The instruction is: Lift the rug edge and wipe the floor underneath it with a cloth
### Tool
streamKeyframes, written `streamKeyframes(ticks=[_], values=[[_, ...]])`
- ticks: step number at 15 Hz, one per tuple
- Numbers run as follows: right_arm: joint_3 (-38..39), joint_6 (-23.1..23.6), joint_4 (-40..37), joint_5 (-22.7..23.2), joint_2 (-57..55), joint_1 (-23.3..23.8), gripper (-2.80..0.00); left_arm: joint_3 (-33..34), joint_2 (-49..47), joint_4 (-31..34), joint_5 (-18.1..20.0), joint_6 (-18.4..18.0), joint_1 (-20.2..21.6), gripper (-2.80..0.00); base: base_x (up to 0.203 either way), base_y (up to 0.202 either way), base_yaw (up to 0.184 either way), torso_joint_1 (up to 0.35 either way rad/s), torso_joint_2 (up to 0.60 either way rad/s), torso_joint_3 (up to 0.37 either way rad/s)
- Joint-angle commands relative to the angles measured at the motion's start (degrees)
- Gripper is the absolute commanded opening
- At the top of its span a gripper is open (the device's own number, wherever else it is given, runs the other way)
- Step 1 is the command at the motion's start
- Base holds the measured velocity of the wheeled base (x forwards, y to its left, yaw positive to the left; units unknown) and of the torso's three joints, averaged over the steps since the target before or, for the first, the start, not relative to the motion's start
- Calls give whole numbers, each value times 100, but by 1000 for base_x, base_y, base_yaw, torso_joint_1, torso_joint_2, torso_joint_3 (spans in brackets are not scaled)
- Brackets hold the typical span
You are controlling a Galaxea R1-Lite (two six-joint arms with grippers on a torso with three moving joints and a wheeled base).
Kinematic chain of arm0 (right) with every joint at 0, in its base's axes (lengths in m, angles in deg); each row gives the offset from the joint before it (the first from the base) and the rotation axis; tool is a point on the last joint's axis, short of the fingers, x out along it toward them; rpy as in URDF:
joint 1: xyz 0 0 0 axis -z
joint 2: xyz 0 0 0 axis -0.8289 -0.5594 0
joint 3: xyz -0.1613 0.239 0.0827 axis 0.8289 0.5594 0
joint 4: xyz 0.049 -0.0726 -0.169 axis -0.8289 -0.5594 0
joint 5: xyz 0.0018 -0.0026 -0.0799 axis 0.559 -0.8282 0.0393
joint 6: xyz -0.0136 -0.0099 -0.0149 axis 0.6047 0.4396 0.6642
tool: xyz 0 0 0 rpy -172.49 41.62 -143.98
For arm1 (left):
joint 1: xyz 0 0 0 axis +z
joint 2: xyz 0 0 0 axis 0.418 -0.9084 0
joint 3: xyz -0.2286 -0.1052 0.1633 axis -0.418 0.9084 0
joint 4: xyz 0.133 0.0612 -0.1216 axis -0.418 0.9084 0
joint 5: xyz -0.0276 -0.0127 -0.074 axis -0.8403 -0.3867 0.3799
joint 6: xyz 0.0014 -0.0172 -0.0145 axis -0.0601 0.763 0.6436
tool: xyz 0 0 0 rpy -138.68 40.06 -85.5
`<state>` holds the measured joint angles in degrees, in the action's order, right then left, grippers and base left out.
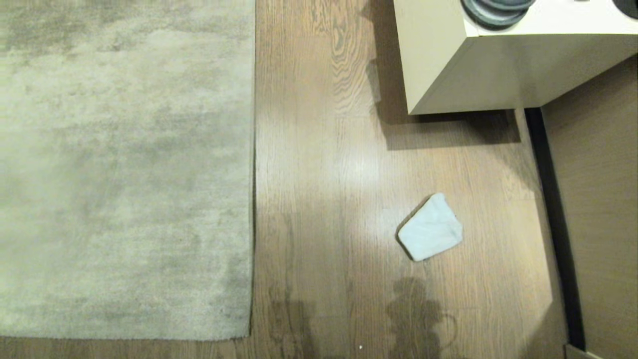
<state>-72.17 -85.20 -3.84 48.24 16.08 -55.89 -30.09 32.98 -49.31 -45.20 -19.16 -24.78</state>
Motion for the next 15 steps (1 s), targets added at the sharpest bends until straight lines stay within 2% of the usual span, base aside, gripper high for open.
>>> streamKeyframes(ticks=[1, 15], values=[[0, 5, -2, 1, -7, -1, -280, 0, -9, -4, 0, -2, -1, -280, 0, 0, 0, 2, 2, 194], [0, 5, -2, 1, -7, -1, -280, 0, -9, -13, -36, 77, -1, -280, 0, 0, 0, 2, 2, 201]])
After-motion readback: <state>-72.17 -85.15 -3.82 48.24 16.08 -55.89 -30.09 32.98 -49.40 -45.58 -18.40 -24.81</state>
